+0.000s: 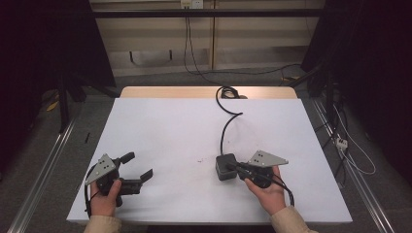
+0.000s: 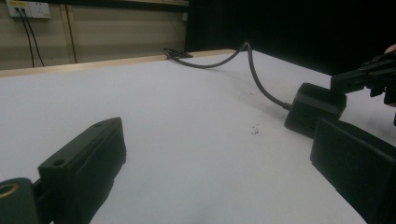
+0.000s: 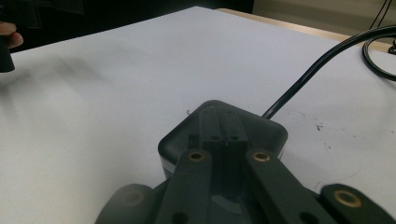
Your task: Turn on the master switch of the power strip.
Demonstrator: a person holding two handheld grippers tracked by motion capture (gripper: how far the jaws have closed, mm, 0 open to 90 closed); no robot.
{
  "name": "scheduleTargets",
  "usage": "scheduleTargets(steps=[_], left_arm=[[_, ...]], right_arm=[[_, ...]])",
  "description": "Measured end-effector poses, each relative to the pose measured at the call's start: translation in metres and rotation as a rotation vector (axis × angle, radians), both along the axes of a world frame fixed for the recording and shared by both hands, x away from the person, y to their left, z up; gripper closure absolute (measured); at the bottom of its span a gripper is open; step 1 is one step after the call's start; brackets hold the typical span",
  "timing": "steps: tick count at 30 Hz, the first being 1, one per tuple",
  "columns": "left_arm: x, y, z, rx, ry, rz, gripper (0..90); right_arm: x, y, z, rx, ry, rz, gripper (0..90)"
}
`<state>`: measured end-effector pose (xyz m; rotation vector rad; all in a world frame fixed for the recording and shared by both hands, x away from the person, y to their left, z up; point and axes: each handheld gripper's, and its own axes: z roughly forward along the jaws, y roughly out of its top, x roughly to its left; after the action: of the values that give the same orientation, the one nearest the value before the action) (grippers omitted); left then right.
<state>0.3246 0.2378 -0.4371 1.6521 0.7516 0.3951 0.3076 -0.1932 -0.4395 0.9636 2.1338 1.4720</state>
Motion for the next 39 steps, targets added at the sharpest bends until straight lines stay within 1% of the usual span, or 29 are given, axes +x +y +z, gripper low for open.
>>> scheduleTargets(steps=[17,39], left_arm=[[0.0004,-0.0002,-0.0005,0.007,-0.001,-0.003,3.1],[0.0002,-0.0011,-0.0006,0.002,-0.001,-0.003,3.1]], right_arm=[[-0.0006,0.0005,-0.0005,-0.004,-0.004,-0.002,90.0],[-0.0011,0.0012,-0.0005,-0.011,-0.005,-0.003,90.0]])
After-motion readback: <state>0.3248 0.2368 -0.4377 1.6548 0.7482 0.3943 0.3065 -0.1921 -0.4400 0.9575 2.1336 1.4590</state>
